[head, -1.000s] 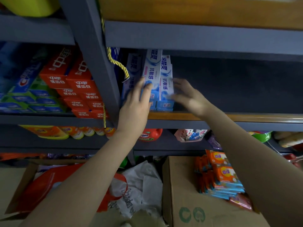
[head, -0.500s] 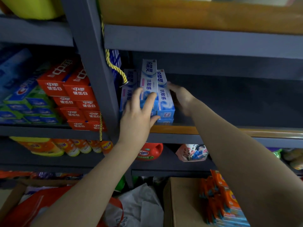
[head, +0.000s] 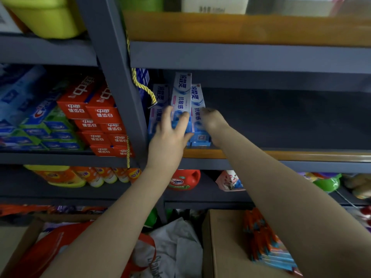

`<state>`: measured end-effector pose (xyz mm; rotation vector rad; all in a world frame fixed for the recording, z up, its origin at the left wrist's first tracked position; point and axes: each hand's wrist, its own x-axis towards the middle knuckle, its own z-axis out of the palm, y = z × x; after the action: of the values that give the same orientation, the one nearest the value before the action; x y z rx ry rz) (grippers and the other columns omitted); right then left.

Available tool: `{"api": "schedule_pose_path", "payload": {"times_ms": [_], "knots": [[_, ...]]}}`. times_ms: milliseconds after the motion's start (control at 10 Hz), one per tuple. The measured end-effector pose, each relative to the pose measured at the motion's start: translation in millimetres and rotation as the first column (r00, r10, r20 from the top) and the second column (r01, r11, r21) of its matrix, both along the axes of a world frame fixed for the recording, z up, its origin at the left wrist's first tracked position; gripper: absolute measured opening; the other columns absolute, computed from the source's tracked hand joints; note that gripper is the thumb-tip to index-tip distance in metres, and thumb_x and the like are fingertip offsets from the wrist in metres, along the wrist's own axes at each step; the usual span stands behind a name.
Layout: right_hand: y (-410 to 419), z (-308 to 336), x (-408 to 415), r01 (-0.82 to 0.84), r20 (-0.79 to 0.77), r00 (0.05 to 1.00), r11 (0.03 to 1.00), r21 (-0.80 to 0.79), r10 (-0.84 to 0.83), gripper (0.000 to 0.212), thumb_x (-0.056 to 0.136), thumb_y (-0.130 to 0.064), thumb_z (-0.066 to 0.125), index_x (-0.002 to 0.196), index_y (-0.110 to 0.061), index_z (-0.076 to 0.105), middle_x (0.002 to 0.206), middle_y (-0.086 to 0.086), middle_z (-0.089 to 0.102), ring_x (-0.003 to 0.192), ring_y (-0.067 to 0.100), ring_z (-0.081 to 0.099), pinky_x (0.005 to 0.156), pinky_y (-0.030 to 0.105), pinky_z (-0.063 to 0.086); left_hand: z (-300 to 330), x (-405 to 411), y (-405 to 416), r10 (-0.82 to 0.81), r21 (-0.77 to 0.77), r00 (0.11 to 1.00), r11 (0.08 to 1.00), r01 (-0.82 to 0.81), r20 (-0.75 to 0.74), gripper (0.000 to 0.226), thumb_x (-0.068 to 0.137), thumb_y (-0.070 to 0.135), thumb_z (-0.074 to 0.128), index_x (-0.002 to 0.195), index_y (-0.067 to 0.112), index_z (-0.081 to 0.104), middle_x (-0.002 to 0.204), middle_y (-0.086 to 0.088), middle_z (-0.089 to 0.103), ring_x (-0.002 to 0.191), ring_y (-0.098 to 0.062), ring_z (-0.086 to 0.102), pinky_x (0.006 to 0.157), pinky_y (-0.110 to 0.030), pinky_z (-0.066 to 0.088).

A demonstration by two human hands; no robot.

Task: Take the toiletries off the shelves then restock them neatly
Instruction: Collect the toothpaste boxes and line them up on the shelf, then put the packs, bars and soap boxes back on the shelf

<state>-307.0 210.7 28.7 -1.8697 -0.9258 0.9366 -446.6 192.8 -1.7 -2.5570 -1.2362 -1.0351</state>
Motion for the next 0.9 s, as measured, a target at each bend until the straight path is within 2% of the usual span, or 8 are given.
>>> {"api": "schedule_pose_path", "payload": {"times_ms": [200, 300, 400, 500, 600, 700, 800, 900], "knots": [[-56, 12, 13, 0.029, 0.030, 0.999, 0.997, 0.066, -0.031, 0.039, 0.100, -0.031, 0.036, 0.128, -0.009, 0.050, 0.120, 0.009, 0.056, 0.109, 0.023, 0.053, 0.096, 0.036, 0.040, 10, -1, -1, 0.079, -0.089, 0.988, 0.992, -0.092, -0.135, 0.045, 0.079, 0.029, 0.066, 0.117, 0.012, 0.050, 0.122, -0.025, 0.051, 0.087, -0.038, 0.061, 0.058, -0.040, 0.056], [-103, 11, 27, -0.012, 0.179, 0.983, 0.962, 0.274, -0.039, 0.027, 0.098, -0.020, 0.041, 0.117, -0.013, 0.059, 0.111, 0.001, 0.059, 0.104, 0.015, 0.055, 0.092, 0.029, 0.045, 12, 0, -18, 0.126, -0.062, 0.979, 0.989, -0.137, -0.159, 0.056, 0.083, 0.032, 0.064, 0.130, 0.008, 0.045, 0.135, -0.027, 0.043, 0.113, -0.042, 0.051, 0.088, -0.050, 0.048], [-160, -7, 49, -0.076, 0.353, 0.934, 0.930, 0.361, -0.060, 0.025, 0.093, -0.018, 0.041, 0.102, -0.009, 0.063, 0.095, 0.000, 0.064, 0.085, 0.012, 0.056, 0.073, 0.020, 0.042, 2, 5, -61, 0.013, -0.048, 0.990, 0.999, -0.019, -0.139, 0.053, 0.086, 0.027, 0.053, 0.134, 0.006, 0.041, 0.144, -0.024, 0.033, 0.128, -0.040, 0.035, 0.102, -0.051, 0.035], [-212, -54, 85, -0.161, 0.528, 0.848, 0.971, 0.176, 0.045, 0.022, 0.090, -0.015, 0.044, 0.095, -0.005, 0.064, 0.088, 0.008, 0.064, 0.079, 0.023, 0.058, 0.064, 0.023, 0.033, -33, 24, -111, -0.221, -0.168, 0.966, 0.966, 0.198, -0.133, 0.042, 0.083, 0.016, 0.054, 0.125, 0.006, 0.052, 0.139, -0.020, 0.042, 0.125, -0.033, 0.033, 0.101, -0.046, 0.037], [-254, -117, 131, -0.193, 0.573, 0.779, 0.967, -0.166, 0.254, 0.027, 0.089, -0.021, 0.046, 0.103, -0.006, 0.064, 0.098, 0.015, 0.064, 0.089, 0.036, 0.061, 0.069, 0.032, 0.042, -82, 47, -151, -0.346, -0.428, 0.923, 0.870, 0.247, -0.170, 0.038, 0.083, 0.019, 0.047, 0.118, 0.009, 0.057, 0.131, -0.014, 0.051, 0.119, -0.031, 0.044, 0.094, -0.046, 0.045], [-285, -172, 163, -0.247, 0.558, 0.654, 0.841, -0.481, 0.511, 0.035, 0.091, -0.030, 0.049, 0.123, -0.015, 0.055, 0.131, 0.012, 0.052, 0.113, 0.038, 0.052, 0.092, 0.041, 0.043, -124, 68, -177, -0.365, -0.614, 0.919, 0.763, 0.202, -0.152, 0.035, 0.085, 0.020, 0.045, 0.114, 0.009, 0.060, 0.126, -0.012, 0.054, 0.114, -0.032, 0.053, 0.089, -0.046, 0.049], [-302, -195, 178, -0.321, 0.604, 0.556, 0.818, -0.478, 0.571, 0.056, 0.091, -0.041, 0.052, 0.139, -0.016, 0.039, 0.146, 0.006, 0.035, 0.130, 0.033, 0.037, 0.103, 0.038, 0.033, -156, 87, -189, -0.331, -0.669, 0.938, 0.721, 0.183, -0.100, 0.032, 0.085, 0.010, 0.059, 0.117, 0.006, 0.059, 0.125, -0.011, 0.054, 0.114, -0.031, 0.053, 0.092, -0.041, 0.048], [-310, -204, 197, -0.369, 0.601, 0.527, 0.799, -0.475, 0.601, 0.083, 0.084, -0.059, 0.052, 0.148, -0.019, 0.020, 0.152, 0.004, 0.024, 0.139, 0.027, 0.023, 0.112, 0.036, 0.020, -167, 110, -192, -0.316, -0.728, 0.948, 0.660, 0.186, -0.045, 0.037, 0.089, 0.015, 0.058, 0.124, 0.008, 0.053, 0.129, -0.006, 0.050, 0.118, -0.023, 0.050, 0.093, -0.020, 0.036]]}}
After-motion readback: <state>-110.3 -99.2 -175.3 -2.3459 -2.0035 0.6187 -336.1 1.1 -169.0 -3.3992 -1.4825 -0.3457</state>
